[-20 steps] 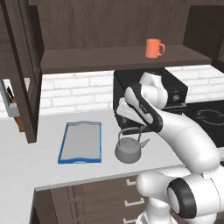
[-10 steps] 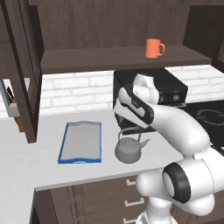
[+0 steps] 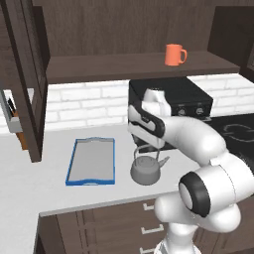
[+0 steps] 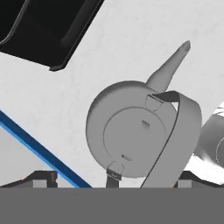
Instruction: Pick the kettle from the counter and place it on the tray. Then pick the mug from the cabinet and place it on the tray. Then close the cabinet doors.
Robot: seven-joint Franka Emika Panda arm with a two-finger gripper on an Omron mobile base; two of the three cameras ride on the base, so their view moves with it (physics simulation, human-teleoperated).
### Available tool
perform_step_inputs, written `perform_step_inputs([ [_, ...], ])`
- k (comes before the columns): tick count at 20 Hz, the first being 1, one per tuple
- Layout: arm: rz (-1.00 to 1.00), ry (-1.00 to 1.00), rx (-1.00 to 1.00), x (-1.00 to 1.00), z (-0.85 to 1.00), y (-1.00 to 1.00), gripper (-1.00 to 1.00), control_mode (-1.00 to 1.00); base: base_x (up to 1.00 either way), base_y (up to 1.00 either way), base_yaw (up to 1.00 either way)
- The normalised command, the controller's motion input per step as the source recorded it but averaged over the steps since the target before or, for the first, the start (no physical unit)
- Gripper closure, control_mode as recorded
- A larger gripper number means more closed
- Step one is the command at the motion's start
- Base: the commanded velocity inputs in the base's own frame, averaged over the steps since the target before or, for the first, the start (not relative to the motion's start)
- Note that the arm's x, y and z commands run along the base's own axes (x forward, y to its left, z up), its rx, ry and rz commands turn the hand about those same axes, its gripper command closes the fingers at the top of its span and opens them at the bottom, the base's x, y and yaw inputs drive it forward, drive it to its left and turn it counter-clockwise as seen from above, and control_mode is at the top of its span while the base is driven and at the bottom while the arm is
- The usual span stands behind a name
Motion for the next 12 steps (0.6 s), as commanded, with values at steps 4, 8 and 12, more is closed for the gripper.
perform_step_inputs([
  [4, -0.10, 0.09, -0.07, 0.00, -0.30, 0.00, -1.00, -1.00, 0.00, 0.00, 0.00],
  [8, -0.08, 0.07, -0.08, 0.00, -0.31, 0.00, -1.00, -1.00, 0.00, 0.00, 0.00],
  [12, -0.03, 0.00, -0.09, -0.15, -0.32, 0.06, 1.00, -1.00, 0.00, 0.00, 0.00],
])
